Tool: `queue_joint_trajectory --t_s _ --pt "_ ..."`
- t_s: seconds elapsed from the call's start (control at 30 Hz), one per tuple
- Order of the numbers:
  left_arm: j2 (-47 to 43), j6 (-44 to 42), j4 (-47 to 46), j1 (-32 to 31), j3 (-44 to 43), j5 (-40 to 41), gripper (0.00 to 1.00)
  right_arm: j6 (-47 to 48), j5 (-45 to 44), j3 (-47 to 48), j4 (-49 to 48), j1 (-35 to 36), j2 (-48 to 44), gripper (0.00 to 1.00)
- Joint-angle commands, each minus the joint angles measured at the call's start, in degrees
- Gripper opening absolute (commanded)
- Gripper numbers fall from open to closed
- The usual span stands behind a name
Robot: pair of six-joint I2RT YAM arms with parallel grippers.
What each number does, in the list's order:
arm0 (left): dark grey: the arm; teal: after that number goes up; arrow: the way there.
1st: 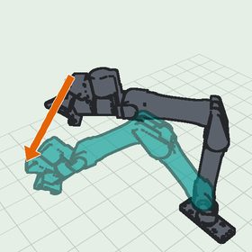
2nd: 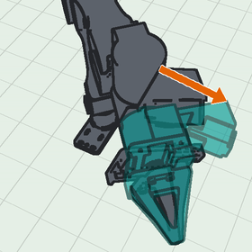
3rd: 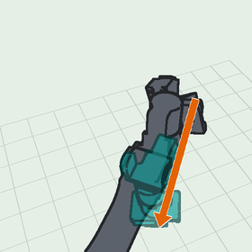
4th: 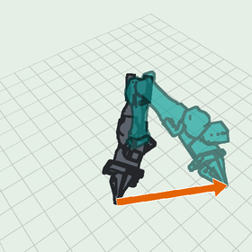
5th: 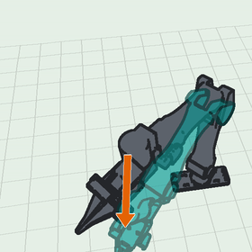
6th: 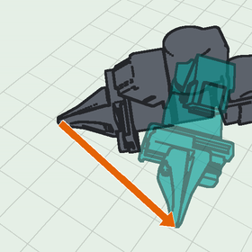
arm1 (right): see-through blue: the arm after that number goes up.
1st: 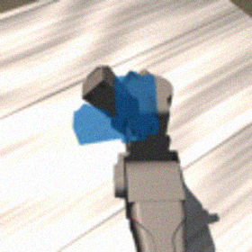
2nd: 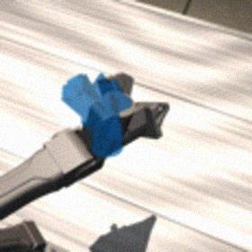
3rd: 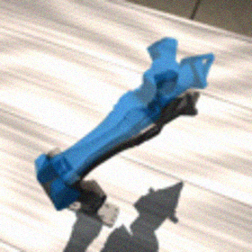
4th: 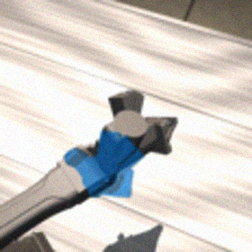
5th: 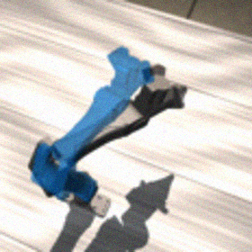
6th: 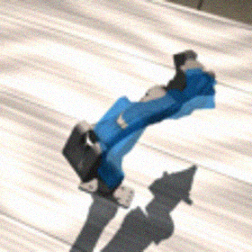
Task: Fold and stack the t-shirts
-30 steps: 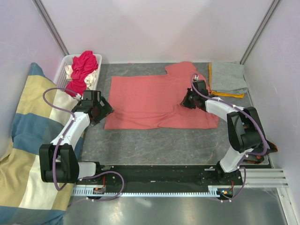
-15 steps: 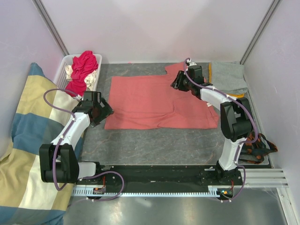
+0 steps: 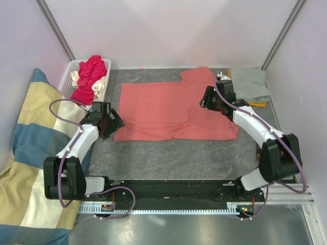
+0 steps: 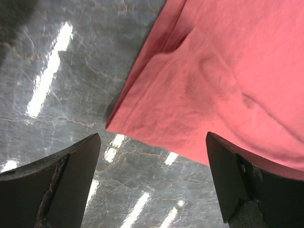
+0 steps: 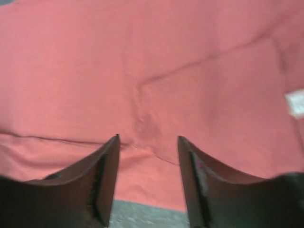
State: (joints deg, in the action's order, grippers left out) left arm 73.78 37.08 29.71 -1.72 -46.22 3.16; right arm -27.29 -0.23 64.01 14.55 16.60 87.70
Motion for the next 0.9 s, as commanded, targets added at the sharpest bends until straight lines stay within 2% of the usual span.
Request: queue_joint_trajectory --t_s 0.0,0.1,0.4,0.6,0.87 --pt "-2.3 0.9 -2.8 0.0 3.8 -1.8 1.0 -0.7 -11.4 -4.8 10.5 -0.2 -7.0 0.72" --pt "-2.4 1.4 -3.4 0.0 5.4 -2.4 1.0 -2.3 -15.6 -8.4 13.4 -0.2 -10.5 0.78" --pt "-2.0 2.9 -5.3 0.0 8.6 -2.9 1.0 -6.1 -18.3 -17.6 14.9 -0.3 -14.7 0.78" --pt "1.4 4.2 -6.8 0.0 9.2 -2.9 1.0 -7.1 -17.9 -21.3 11.8 -0.3 -12.7 0.79" --pt "0.8 4.3 -6.9 0.0 9.2 -2.3 1.0 -7.6 -16.5 -22.9 8.3 -0.3 -10.4 0.79"
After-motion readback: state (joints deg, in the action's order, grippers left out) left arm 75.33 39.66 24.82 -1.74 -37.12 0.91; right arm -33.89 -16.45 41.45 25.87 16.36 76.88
